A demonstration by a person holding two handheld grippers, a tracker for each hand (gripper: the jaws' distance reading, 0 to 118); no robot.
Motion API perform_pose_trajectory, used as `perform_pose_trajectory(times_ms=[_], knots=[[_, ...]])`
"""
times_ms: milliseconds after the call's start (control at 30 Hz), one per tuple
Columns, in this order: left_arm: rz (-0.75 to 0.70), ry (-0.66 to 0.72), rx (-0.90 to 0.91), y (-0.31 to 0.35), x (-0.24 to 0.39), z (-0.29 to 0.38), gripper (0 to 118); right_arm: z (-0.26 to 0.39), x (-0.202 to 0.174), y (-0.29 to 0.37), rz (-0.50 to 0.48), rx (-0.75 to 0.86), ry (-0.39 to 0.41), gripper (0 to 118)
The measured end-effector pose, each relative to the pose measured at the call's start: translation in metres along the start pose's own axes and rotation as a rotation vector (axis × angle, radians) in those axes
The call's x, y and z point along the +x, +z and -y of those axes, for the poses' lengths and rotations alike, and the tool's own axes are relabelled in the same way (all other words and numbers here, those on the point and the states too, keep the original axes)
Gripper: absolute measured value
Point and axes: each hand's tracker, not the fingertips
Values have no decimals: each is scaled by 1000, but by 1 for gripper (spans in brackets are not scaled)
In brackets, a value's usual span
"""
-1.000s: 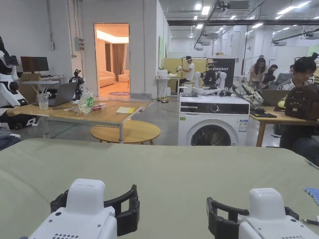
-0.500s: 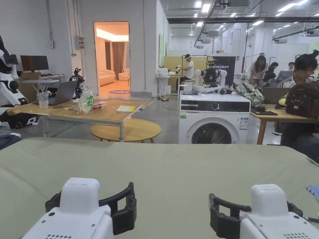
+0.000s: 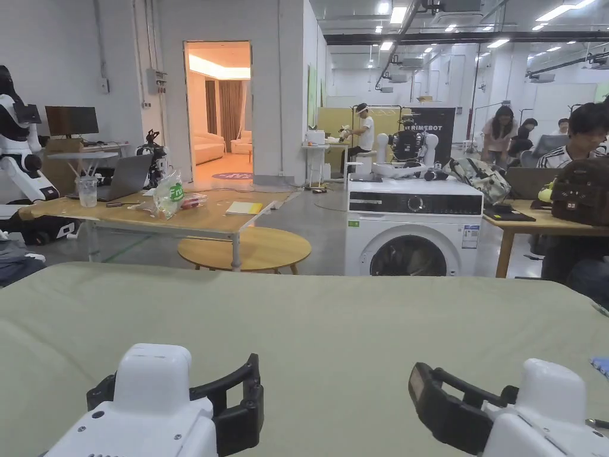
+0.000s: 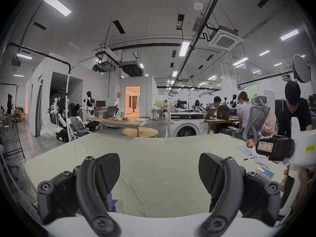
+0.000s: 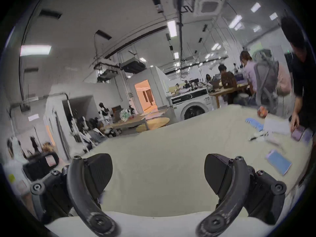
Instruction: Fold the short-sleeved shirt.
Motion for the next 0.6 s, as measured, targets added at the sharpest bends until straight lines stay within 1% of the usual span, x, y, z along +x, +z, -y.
perform_pose_trajectory(times_ms=[67,133,200,233,300,367,467,533,600], knots=[[10,9,2,1,0,0,95,-4,5,2,-27,14,-85,108],[12,14,1,0,1,0,95,-10,5,1,55,20,-154,108],[15,16,-2,0,2,0,95,-17,4,-1,163,-21,-206,108],[19,18,-4,-1,3,0,95,-20,5,-3,188,-68,-225,108],[29,20,-4,-1,4,0,95,-23,9,-7,153,-165,-249,108],[36,26,-6,-2,6,0,95,-21,13,-7,106,-182,-286,108],[48,30,-7,-2,7,0,95,-17,13,-5,109,-142,-286,108],[49,22,-7,-1,9,0,95,-18,11,-5,127,-140,-257,108],[45,13,-3,1,10,0,95,-18,10,-5,124,-149,-234,108]])
